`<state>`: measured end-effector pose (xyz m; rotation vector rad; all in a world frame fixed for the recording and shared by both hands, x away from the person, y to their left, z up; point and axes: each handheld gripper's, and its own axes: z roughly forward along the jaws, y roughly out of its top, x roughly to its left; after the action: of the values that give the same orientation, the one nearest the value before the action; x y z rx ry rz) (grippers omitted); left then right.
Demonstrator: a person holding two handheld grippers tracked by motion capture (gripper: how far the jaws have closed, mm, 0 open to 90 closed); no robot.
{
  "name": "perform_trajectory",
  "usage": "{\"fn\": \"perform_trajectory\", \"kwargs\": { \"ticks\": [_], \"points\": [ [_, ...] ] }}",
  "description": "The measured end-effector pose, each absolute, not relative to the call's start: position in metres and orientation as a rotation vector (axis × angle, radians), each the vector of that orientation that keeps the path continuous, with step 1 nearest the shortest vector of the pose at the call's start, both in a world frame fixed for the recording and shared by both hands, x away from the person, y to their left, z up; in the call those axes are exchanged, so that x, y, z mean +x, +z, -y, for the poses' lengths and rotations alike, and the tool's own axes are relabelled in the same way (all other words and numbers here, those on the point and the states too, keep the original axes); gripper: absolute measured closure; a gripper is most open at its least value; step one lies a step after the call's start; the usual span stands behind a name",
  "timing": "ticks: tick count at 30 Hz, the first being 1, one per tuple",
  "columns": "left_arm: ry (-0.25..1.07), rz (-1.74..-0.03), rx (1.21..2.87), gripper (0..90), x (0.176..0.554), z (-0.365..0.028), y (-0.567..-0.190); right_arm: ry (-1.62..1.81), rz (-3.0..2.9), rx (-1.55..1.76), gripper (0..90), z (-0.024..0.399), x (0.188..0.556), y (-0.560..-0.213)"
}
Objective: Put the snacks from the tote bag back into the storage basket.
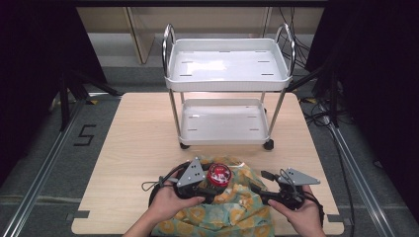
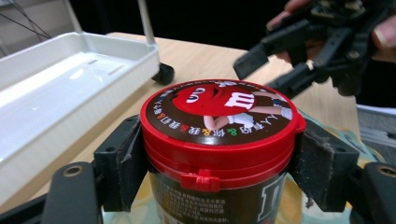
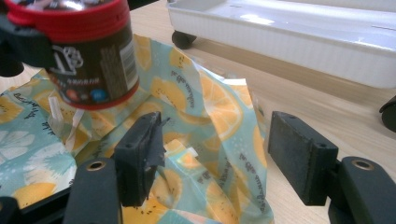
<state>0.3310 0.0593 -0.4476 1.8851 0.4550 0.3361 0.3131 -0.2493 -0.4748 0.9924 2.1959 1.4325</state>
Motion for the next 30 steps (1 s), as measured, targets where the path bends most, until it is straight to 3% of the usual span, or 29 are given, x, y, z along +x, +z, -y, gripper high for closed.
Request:
{"fn": "perform_trajectory", "kwargs": {
  "ticks": [30],
  "points": [
    [0.365, -0.436, 1.812, 25.6, 0.3363, -0.0678, -0.4389, 1.439, -2.207, 1.002, 36.3, 0.2489, 0.3117, -0.4738]
  ]
}}
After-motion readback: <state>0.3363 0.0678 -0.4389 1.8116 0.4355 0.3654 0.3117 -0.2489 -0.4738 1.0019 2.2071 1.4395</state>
